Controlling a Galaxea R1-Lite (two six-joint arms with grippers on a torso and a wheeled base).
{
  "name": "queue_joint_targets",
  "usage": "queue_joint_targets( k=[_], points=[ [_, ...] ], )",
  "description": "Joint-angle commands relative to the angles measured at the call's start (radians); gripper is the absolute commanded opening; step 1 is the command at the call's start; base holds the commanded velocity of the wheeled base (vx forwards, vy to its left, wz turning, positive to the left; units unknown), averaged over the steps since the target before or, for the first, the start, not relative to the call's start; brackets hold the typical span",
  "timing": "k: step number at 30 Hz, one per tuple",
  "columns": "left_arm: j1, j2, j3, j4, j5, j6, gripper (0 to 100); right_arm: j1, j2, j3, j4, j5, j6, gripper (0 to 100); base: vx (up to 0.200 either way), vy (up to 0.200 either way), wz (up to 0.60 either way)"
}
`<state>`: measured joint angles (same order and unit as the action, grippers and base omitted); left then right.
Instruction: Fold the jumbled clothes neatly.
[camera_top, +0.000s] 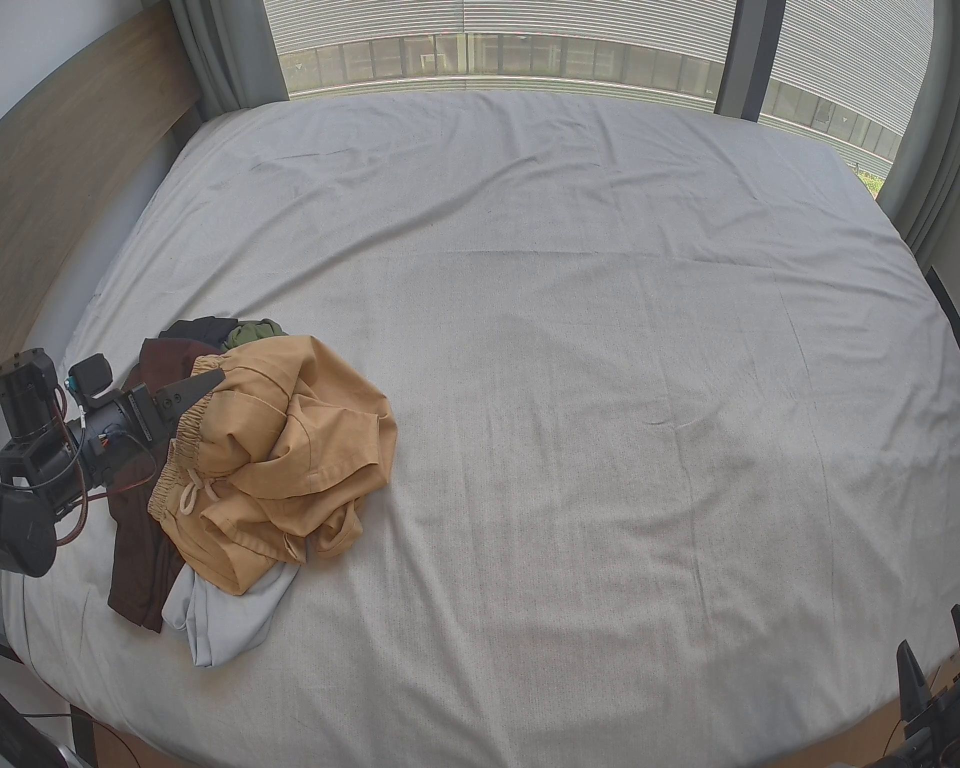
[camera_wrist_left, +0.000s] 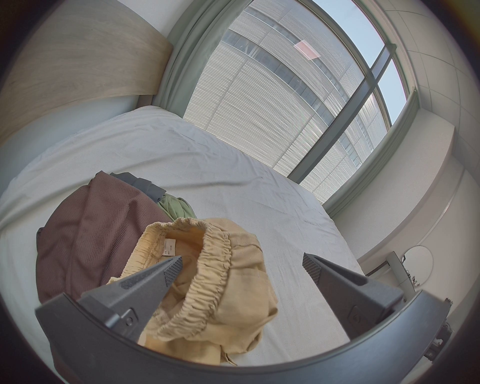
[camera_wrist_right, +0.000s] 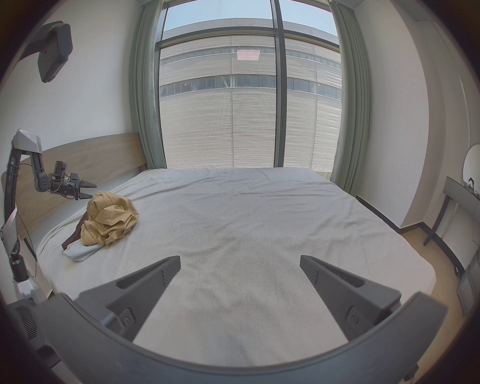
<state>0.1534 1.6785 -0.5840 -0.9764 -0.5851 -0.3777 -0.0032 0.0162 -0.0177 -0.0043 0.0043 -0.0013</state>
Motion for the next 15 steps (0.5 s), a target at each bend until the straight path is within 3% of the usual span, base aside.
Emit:
queue_joint_targets(
  k=[1,5,6,9,15],
  points=[
    [0.002,0.095,-0.023,-0.045,-0.002,-0.01,100,0.0,-0.016,0.018,0.0,0.0,0.0,100,0.0,0.0,0.0],
    [0.0,0.11,-0.033,-0.088,-0.007,-0.056,100,0.0,-0.016,0.018,0.0,0.0,0.0,100,0.0,0.0,0.0],
    [0.0,0.11,-0.031,-0.128,-0.036,-0.109,100,0.0,-0.016,0.018,0.0,0.0,0.0,100,0.0,0.0,0.0],
    [0.0,0.11,-0.023,-0.166,-0.065,-0.152,100,0.0,-0.016,0.018,0.0,0.0,0.0,100,0.0,0.0,0.0],
    [-0.008,0.121,-0.017,-0.18,-0.075,-0.167,100,0.0,-0.016,0.018,0.0,0.0,0.001,100,0.0,0.0,0.0]
  ],
)
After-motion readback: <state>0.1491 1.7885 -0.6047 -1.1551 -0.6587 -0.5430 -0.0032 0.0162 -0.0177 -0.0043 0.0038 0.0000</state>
